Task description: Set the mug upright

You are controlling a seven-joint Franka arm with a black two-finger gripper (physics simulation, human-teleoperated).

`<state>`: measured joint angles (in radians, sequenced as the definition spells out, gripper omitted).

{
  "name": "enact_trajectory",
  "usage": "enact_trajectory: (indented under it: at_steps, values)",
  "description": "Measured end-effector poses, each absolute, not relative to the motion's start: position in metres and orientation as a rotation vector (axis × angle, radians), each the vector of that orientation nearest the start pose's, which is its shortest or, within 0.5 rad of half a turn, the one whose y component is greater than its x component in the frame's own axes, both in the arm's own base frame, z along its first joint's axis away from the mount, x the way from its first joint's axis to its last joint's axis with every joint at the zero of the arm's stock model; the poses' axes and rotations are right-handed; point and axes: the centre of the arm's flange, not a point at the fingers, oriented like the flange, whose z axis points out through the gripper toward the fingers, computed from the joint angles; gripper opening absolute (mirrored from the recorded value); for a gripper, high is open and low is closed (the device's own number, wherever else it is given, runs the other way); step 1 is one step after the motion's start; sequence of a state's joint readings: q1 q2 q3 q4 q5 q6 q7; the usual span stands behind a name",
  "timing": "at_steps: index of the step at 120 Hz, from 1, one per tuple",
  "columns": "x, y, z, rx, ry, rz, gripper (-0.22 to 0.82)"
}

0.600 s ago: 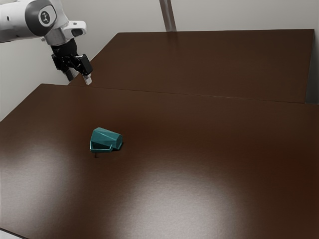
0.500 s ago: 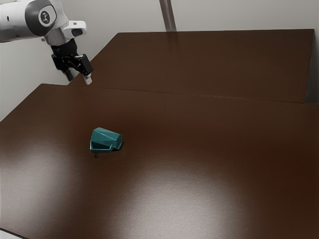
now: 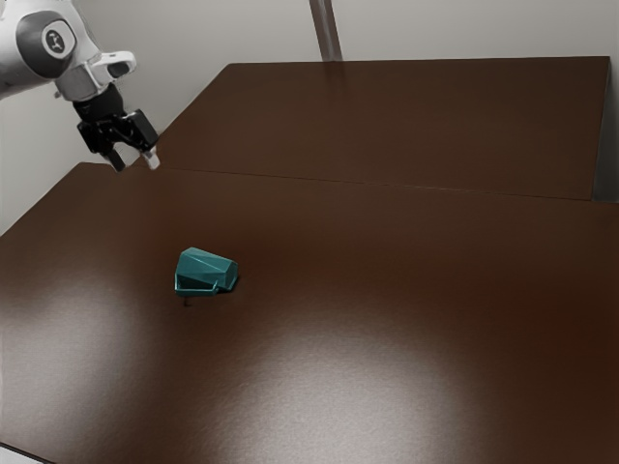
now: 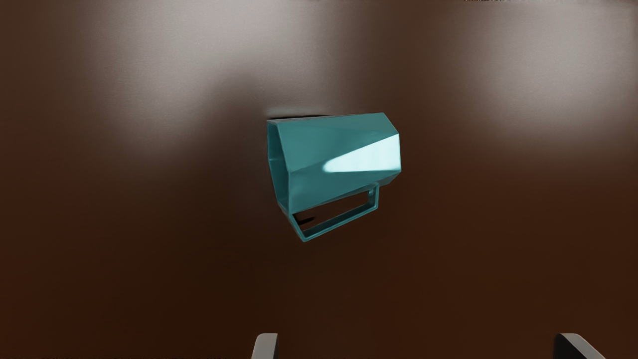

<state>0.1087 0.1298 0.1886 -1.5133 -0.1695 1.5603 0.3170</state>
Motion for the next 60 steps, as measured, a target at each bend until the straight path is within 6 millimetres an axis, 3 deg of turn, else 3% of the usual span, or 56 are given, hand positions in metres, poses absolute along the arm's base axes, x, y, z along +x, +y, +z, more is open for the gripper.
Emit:
enact_trajectory:
  at_steps: [13,28,60]
  values:
    - [0.565,0.173,0.566,-3.407,-0.037,0.032,0.6]
    - [0.561,0.204,0.527,-3.522,-0.117,0.047,0.6]
    - [0.569,0.23,0.42,-3.691,-0.164,0.125,0.6]
